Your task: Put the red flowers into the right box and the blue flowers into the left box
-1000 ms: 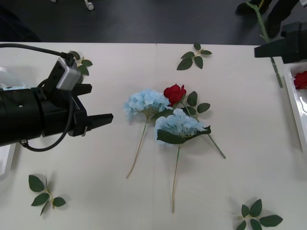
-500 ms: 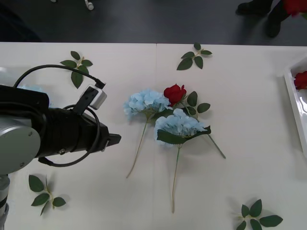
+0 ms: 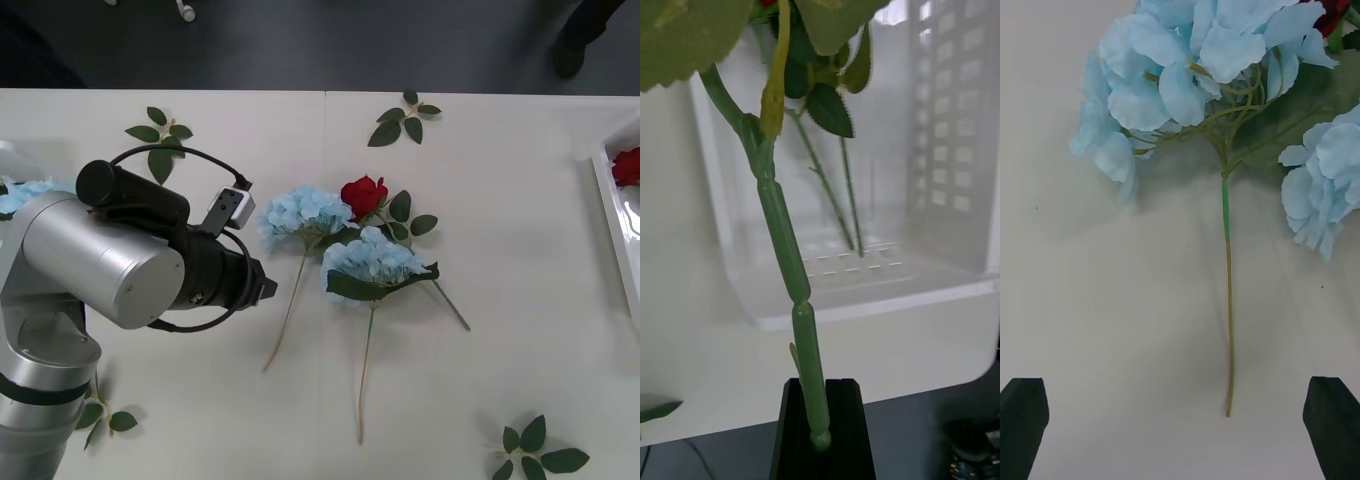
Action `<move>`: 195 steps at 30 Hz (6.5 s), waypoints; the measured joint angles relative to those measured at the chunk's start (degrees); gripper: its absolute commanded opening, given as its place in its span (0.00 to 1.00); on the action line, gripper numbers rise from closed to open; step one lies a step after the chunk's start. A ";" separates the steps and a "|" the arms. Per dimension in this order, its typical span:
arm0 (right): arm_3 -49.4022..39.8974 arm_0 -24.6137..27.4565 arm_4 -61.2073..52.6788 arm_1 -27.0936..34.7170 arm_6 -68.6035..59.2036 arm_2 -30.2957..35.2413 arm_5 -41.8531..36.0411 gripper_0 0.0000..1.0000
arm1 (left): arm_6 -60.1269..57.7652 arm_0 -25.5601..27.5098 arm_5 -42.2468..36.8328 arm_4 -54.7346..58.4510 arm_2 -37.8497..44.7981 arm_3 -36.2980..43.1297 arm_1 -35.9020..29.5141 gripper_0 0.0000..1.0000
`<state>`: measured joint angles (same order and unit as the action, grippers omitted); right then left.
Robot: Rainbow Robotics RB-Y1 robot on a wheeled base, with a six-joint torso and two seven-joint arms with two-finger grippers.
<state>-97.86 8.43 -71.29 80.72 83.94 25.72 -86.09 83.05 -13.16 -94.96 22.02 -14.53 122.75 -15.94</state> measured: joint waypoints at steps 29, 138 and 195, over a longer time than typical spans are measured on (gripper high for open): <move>16.18 -21.80 26.26 -8.26 7.59 -16.32 4.86 0.00 | 0.00 -11.72 8.38 -9.16 -3.87 -30.65 10.83 1.00; -23.54 -19.09 28.34 -24.96 7.20 -47.63 23.67 0.43 | -3.09 -13.42 14.06 -8.73 -6.05 -37.41 9.75 0.31; -13.95 -24.54 26.35 -27.05 -1.04 -59.41 36.64 1.00 | -6.75 11.70 5.94 -2.38 31.55 19.50 4.26 0.00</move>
<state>-111.81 -16.11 -44.94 53.68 82.90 -33.69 -49.45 76.30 -1.45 -89.02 19.64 17.02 142.25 -11.68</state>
